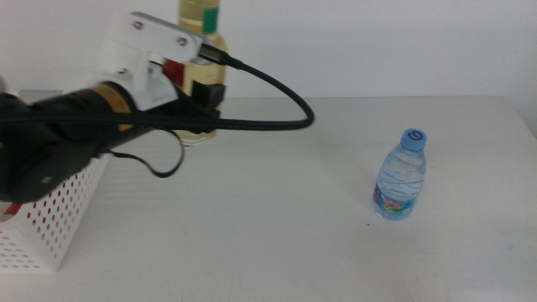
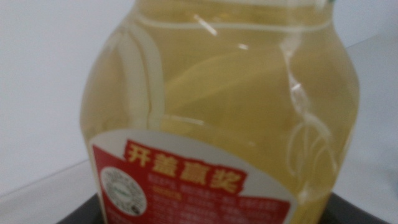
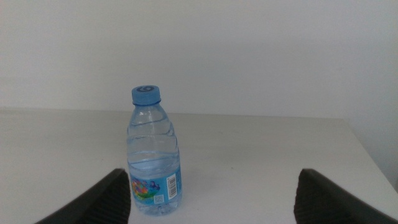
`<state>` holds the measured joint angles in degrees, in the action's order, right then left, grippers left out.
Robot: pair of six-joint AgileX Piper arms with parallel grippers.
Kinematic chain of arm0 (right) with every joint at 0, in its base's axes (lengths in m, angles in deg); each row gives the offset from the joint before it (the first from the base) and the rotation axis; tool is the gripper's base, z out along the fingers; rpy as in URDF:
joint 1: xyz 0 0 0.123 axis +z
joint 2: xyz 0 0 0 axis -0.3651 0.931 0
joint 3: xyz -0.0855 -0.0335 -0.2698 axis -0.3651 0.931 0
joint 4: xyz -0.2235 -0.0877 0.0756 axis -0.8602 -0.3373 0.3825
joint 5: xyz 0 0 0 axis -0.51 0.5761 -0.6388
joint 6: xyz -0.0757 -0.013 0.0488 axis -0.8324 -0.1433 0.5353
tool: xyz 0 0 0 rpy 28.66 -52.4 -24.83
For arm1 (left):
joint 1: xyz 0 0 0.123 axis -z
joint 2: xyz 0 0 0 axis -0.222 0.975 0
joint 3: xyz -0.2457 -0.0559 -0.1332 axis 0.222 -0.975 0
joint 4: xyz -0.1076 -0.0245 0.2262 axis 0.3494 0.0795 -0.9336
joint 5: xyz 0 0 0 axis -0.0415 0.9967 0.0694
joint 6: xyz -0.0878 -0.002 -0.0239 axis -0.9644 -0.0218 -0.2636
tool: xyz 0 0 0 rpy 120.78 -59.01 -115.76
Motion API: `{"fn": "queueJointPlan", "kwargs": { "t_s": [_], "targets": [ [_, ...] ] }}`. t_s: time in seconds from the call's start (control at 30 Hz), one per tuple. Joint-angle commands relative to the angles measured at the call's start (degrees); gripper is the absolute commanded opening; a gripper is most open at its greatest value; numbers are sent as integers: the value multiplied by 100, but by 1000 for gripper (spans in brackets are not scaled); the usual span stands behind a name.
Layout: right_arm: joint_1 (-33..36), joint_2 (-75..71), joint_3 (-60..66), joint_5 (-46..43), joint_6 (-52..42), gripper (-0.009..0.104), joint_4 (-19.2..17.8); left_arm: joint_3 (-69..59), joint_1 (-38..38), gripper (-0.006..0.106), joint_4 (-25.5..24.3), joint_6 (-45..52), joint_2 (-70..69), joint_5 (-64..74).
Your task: Use arms to grab the bottles and put them into the dustbin to the left of the table.
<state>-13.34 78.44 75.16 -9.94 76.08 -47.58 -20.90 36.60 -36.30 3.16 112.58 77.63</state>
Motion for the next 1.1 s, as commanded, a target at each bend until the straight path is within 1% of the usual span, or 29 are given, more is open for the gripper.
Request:
{"fn": "queueJointPlan", "kwargs": {
  "t_s": [0.0,0.17,0.27,0.43,0.53,0.63,0.73,0.83,0.9,1.07],
  "targets": [
    [-32,-152,-47,-433,-74,75,-30,227,5,12,34,-93,-506,-402],
    [-32,-152,-47,-433,-74,75,-30,221,5,11,2,-93,-1017,183],
    [-32,-152,-47,-433,-74,75,-30,220,5,8,2,-93,-1320,826],
    [-32,-152,-47,-433,-74,75,-30,220,5,-1,52,33,-1784,1893],
    [-32,-152,-47,-433,-74,75,-30,257,5,-5,223,321,-1982,2392],
    [-32,-152,-47,-433,-74,75,-30,352,1,-5,465,839,-2067,2864],
    [-32,-152,-47,-433,-74,75,-30,578,1,-5,702,1134,-2033,3417],
    [-32,-152,-47,-433,-74,75,-30,878,-8,-5,756,1253,-1912,3906],
    [-32,-152,-47,-433,-74,75,-30,1105,-139,-5,789,1260,-1794,4185],
    [-32,-152,-47,-433,-74,75,-30,1641,-922,-5,1116,1272,-1380,4676]
  ]
}}
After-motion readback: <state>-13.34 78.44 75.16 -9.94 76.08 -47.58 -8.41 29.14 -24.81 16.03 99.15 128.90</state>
